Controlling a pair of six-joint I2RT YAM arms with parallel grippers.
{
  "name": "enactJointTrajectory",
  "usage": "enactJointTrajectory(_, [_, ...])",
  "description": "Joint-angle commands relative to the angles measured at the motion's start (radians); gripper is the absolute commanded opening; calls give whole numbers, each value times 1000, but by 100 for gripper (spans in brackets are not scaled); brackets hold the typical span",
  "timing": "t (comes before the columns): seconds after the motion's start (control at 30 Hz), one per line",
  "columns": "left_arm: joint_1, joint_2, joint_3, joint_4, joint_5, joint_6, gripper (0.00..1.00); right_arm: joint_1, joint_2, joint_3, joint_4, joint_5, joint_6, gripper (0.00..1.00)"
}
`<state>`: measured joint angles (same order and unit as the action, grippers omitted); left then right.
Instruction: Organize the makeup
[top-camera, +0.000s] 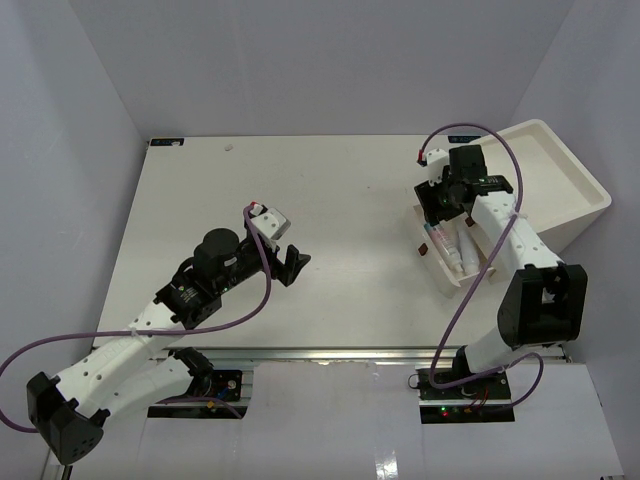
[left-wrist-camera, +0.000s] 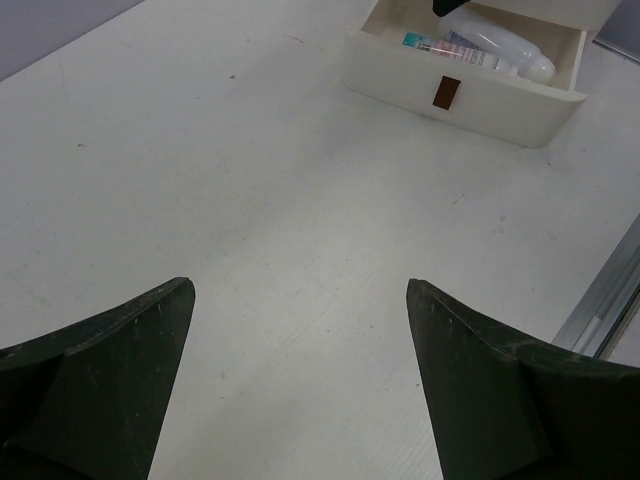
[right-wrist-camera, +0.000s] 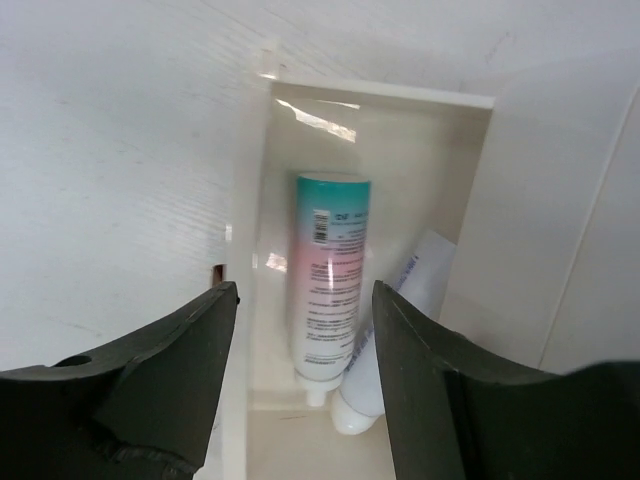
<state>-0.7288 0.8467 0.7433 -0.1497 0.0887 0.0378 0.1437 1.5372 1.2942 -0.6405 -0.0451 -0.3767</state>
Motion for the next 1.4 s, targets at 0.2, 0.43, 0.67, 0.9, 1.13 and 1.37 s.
enactJointTrajectory(0.2, [3,-37,-18,16,-38,20,98,211,-124,-103,11,-184,-83,12])
enactJointTrajectory(0.43, [3,-37,-21,16,-54,25,98,250,-8,-178,59,9,-38,10])
enactJointTrajectory(0.67, [3,-35,-22,15,-58,28,98,257,85,-242,144,323,-14,10])
enactJointTrajectory(0.9, [3,-40,-25,15,-60,28,98,237,127,-268,218,581,-25,10])
enactJointTrajectory(1.13, [3,-48,-25,16,-60,30,98,170,170,-256,268,650,-54,12])
enactJointTrajectory(1.37, [3,-52,-25,16,-56,28,98,119,176,-263,313,682,-90,13])
